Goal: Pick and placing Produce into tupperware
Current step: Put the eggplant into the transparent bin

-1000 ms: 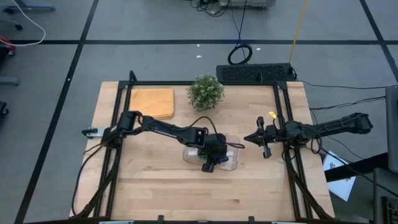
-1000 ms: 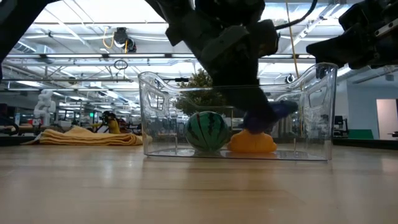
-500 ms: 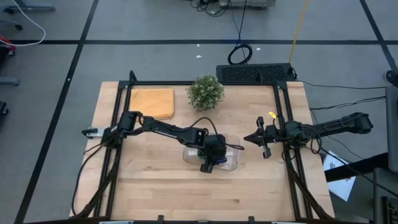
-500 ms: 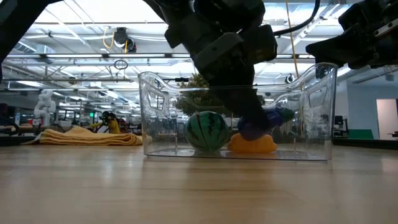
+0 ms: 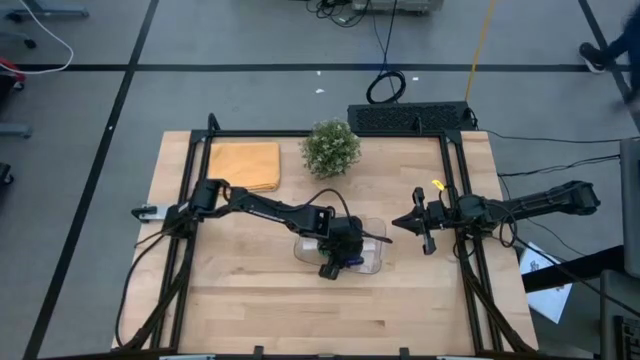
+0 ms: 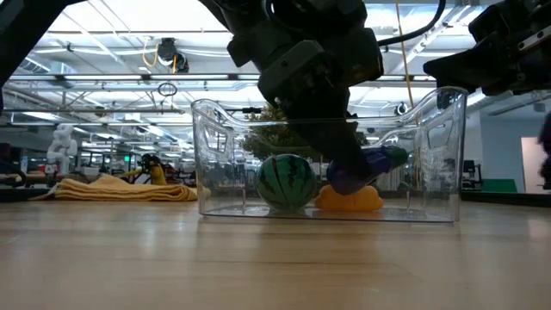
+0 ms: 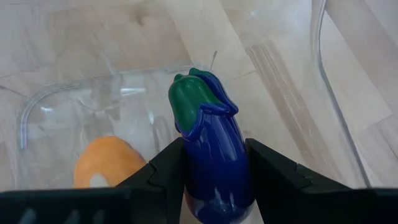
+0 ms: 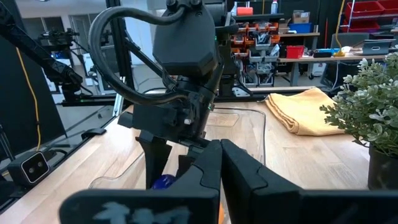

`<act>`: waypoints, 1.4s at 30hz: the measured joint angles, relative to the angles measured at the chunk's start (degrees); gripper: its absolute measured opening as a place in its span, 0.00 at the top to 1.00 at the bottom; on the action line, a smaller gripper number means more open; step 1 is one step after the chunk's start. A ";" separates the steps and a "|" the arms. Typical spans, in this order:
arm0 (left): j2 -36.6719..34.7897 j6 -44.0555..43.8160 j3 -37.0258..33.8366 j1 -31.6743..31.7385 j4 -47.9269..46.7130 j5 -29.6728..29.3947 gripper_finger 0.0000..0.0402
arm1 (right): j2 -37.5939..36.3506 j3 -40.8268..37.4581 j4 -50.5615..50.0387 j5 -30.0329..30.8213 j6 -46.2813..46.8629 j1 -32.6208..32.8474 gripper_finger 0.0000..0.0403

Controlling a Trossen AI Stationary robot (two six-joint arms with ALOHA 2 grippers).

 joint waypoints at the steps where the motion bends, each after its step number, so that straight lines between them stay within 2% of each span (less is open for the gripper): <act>1: 0.00 -0.02 0.00 0.00 0.00 0.00 0.62 | 0.00 0.00 0.02 0.00 0.00 0.00 1.00; 42: 2.14 1.85 0.09 0.11 0.59 -1.24 0.62 | 0.13 0.00 -0.11 0.00 0.28 0.00 1.00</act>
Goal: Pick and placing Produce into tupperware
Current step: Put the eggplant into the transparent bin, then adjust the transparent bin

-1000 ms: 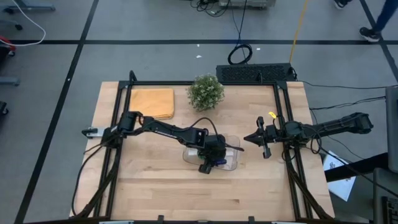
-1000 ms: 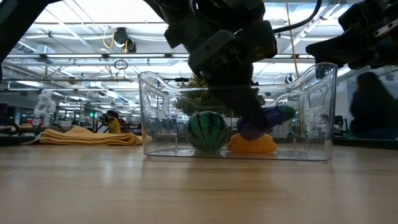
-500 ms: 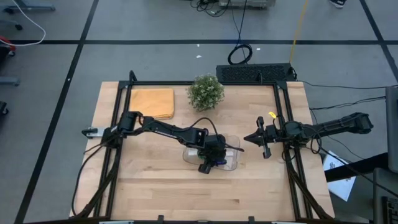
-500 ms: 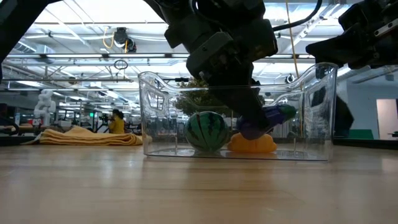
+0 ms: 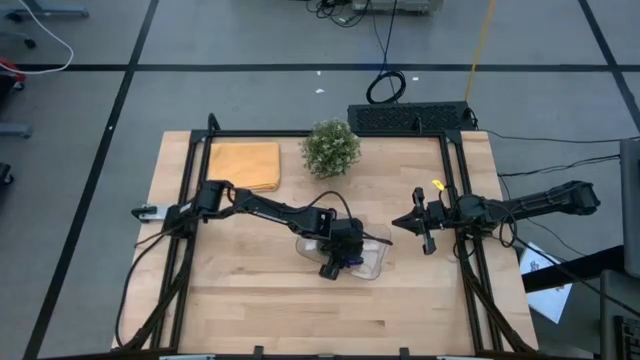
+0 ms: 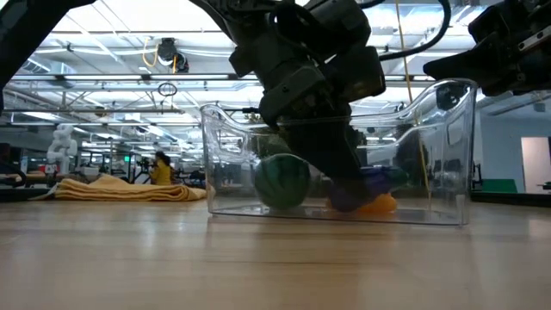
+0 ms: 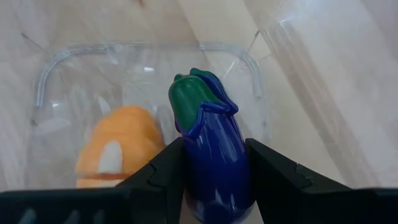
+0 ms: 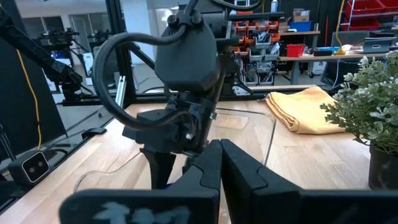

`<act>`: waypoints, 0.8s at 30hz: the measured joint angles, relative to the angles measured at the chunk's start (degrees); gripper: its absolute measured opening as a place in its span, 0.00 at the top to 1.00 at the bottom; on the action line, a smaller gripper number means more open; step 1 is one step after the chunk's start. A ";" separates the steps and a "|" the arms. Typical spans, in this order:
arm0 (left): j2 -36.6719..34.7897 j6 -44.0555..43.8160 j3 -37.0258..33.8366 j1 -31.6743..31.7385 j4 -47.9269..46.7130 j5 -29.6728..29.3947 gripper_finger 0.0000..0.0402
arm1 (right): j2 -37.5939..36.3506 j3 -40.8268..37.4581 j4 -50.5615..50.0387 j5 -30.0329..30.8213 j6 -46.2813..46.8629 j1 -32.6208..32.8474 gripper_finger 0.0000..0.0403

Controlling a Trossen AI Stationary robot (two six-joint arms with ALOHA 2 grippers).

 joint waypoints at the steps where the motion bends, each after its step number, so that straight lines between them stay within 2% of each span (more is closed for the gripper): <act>1: -0.02 -0.06 0.00 0.00 0.02 0.00 0.62 | 0.00 0.00 0.00 0.00 -0.02 0.00 1.00; 8: -0.02 -0.50 -0.04 0.09 1.32 0.02 0.61 | 0.00 0.00 -0.07 0.00 -0.08 0.00 1.00; 18: -0.02 -1.63 -0.04 0.63 1.53 0.35 0.44 | 0.02 0.00 -0.07 -0.01 -0.19 0.00 1.00; 24: -0.02 -0.98 -0.04 0.52 1.55 1.08 0.41 | 0.02 0.02 -0.09 -0.02 -0.19 0.00 1.00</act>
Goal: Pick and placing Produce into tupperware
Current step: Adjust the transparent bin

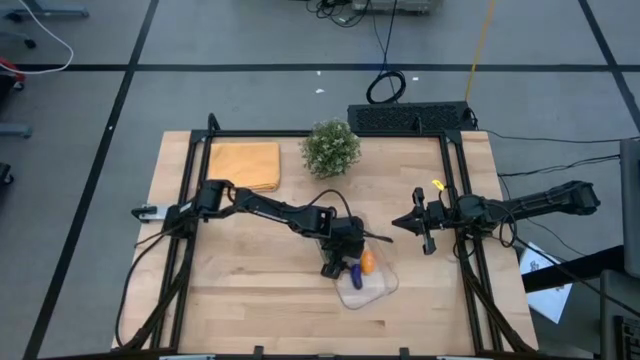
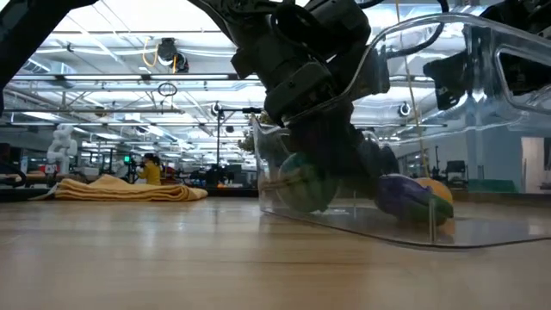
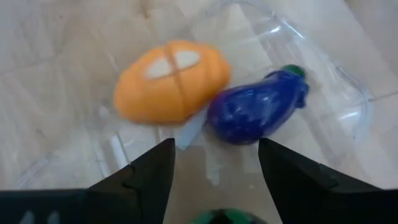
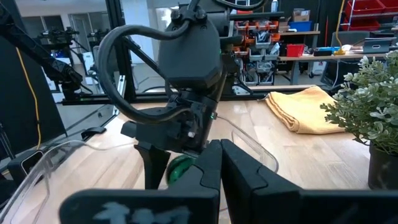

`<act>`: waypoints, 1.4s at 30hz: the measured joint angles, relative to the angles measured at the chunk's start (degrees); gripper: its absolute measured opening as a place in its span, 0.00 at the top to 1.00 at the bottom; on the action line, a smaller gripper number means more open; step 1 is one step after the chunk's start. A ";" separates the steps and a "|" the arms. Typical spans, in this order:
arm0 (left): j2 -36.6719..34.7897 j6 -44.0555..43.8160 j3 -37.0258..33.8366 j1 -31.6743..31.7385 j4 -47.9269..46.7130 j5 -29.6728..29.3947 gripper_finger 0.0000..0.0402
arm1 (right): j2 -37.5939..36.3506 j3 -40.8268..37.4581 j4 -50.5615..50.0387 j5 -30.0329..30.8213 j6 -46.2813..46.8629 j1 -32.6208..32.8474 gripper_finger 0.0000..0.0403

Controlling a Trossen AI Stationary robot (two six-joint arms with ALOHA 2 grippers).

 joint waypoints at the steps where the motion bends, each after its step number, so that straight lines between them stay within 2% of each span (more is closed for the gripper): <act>1: 0.00 0.00 0.00 0.02 0.04 -0.02 0.41 | 0.00 -0.02 0.00 0.02 0.00 0.00 1.00; 9: -0.74 0.48 4.04 0.00 -2.95 -0.83 0.41 | 0.00 0.00 -0.15 0.00 0.15 0.00 1.00; 19: -0.85 3.98 11.11 -0.99 -10.89 -5.72 0.41 | 0.00 -0.02 -0.20 0.00 0.17 0.00 1.00; 26: -0.85 4.84 13.38 -0.96 -15.06 -12.99 0.41 | 0.00 -0.01 -0.21 0.00 0.19 0.00 1.00; 32: -0.85 3.59 18.10 -0.77 -20.97 -18.39 0.41 | -0.02 -0.02 -0.22 0.00 0.20 0.00 1.00; 37: -0.85 1.86 22.01 -0.68 -25.50 -20.59 0.41 | -0.01 -0.01 -0.33 0.00 0.20 0.00 1.00; 42: -0.85 1.83 22.85 -0.68 -28.64 -24.06 0.41 | 0.00 -0.02 -0.39 -0.02 0.42 0.00 1.00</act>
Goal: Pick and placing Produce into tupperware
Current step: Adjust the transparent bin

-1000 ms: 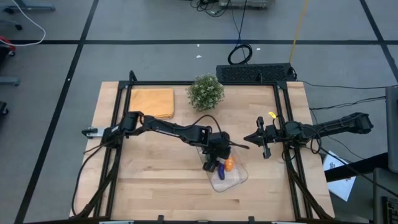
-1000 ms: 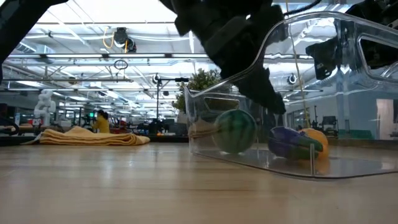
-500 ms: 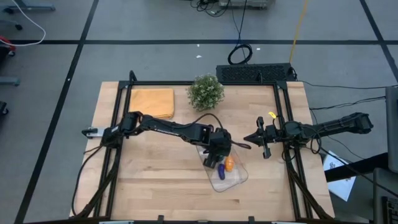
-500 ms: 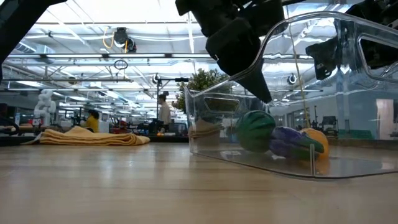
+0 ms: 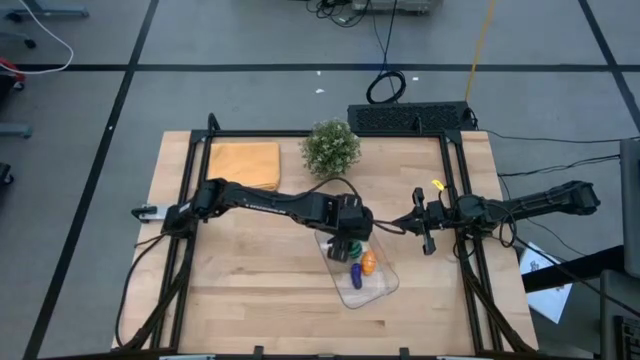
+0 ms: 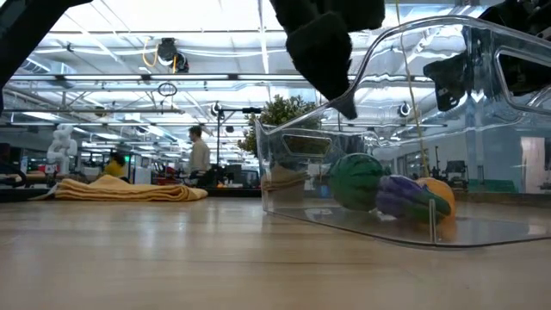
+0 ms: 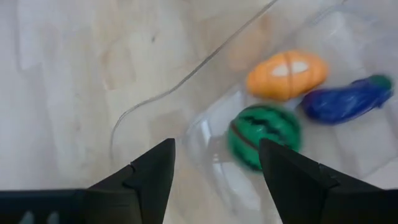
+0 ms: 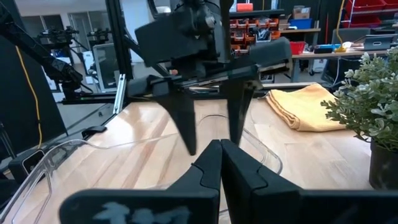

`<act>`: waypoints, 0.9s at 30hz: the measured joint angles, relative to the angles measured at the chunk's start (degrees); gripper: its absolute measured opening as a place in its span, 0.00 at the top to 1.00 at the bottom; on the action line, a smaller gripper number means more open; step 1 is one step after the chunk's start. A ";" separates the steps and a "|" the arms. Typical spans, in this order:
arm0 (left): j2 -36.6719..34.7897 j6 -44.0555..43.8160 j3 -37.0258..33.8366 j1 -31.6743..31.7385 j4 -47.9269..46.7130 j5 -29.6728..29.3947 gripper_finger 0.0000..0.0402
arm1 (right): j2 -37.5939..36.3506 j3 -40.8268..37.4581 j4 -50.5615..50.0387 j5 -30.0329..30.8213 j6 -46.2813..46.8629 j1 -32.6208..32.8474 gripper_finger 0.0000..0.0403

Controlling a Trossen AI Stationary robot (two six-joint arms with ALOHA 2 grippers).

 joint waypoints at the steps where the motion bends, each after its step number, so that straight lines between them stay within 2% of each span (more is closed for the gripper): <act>1: 0.00 -0.12 0.04 0.00 -0.81 -1.27 0.41 | 0.00 0.00 0.00 0.00 0.32 0.00 1.00; 5: 0.02 -3.29 0.04 0.71 -3.67 -6.27 0.41 | 0.00 0.00 0.00 0.00 0.81 0.00 1.00; 8: 0.02 -5.09 0.04 1.48 -4.54 -6.60 0.41 | 0.00 0.00 0.00 0.00 0.70 0.00 1.00; 14: 0.02 -4.42 0.04 2.38 -3.88 -6.03 0.41 | 0.00 0.02 -0.02 0.00 0.65 0.00 1.00; 18: 0.02 -5.39 0.60 3.45 -3.51 -2.63 0.41 | 0.00 0.00 -0.02 0.00 0.63 0.00 1.00; 22: 0.02 -6.93 2.22 4.51 -3.22 -1.94 0.41 | 0.00 0.00 -0.02 0.00 0.65 0.00 1.00; 27: 0.02 -2.24 5.56 4.48 -5.73 -1.80 0.41 | -0.01 0.00 -0.02 -0.03 0.68 0.00 1.00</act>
